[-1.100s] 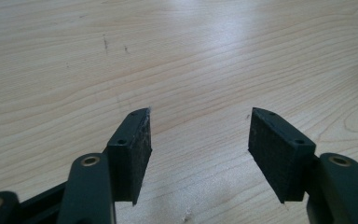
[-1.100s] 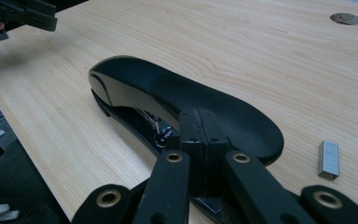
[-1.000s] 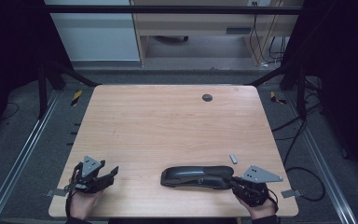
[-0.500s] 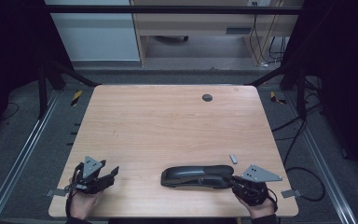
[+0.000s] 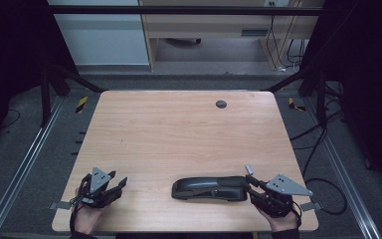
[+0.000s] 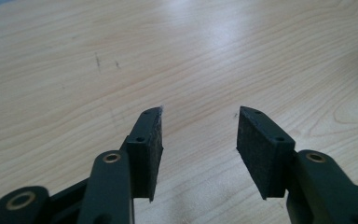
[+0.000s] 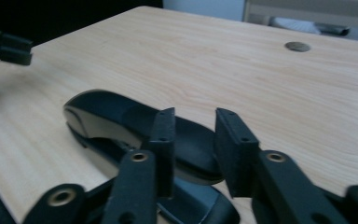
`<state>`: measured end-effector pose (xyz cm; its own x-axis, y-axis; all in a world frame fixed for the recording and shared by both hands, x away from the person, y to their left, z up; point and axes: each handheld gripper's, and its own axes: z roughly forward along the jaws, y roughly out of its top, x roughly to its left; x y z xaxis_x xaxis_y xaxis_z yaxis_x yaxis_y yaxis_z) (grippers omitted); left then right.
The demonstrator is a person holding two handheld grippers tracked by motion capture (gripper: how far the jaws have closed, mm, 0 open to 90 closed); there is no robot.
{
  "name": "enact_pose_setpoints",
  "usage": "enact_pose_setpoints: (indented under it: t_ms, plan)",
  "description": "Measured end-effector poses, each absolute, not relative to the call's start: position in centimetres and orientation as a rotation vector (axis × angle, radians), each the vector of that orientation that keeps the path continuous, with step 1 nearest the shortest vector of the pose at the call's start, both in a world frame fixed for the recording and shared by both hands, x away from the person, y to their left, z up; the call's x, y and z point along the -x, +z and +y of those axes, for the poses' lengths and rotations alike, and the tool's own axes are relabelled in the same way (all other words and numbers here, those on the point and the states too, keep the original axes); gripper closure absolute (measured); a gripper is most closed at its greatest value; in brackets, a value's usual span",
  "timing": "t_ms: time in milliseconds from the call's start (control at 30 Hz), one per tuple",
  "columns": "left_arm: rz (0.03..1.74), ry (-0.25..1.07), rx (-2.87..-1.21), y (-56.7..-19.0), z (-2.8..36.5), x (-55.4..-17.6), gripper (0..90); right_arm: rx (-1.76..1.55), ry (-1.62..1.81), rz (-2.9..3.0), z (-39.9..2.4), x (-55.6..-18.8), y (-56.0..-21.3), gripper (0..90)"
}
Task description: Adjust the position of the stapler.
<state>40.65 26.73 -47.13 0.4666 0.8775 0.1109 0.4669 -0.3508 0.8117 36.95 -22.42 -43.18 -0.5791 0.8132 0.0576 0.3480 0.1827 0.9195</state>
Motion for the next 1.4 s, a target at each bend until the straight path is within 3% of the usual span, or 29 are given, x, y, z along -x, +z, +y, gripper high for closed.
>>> enact_pose_setpoints:
  t_ms: [67,267,533,967,1400]
  plan:
    - [1.106,0.684,-1.988,-47.2,26.5,-40.7,48.0,-1.114,1.369,1.964,-22.9,-37.1,-43.2,56.6]
    - [1.125,0.693,-1.999,-47.0,26.0,-40.6,42.7,-1.171,1.338,1.878,-24.0,-37.5,-43.6,43.2]
    - [1.132,0.701,-1.951,-46.4,25.8,-40.2,39.7,-1.235,1.300,1.816,-25.6,-38.1,-44.2,37.5]
    - [1.127,0.680,-1.916,-45.9,25.4,-39.8,26.8,-1.325,1.147,1.841,-28.1,-39.7,-47.4,31.7]
    - [1.083,0.671,-1.872,-44.8,24.8,-39.2,24.0,-1.361,1.087,1.832,-28.7,-40.4,-48.7,25.7]
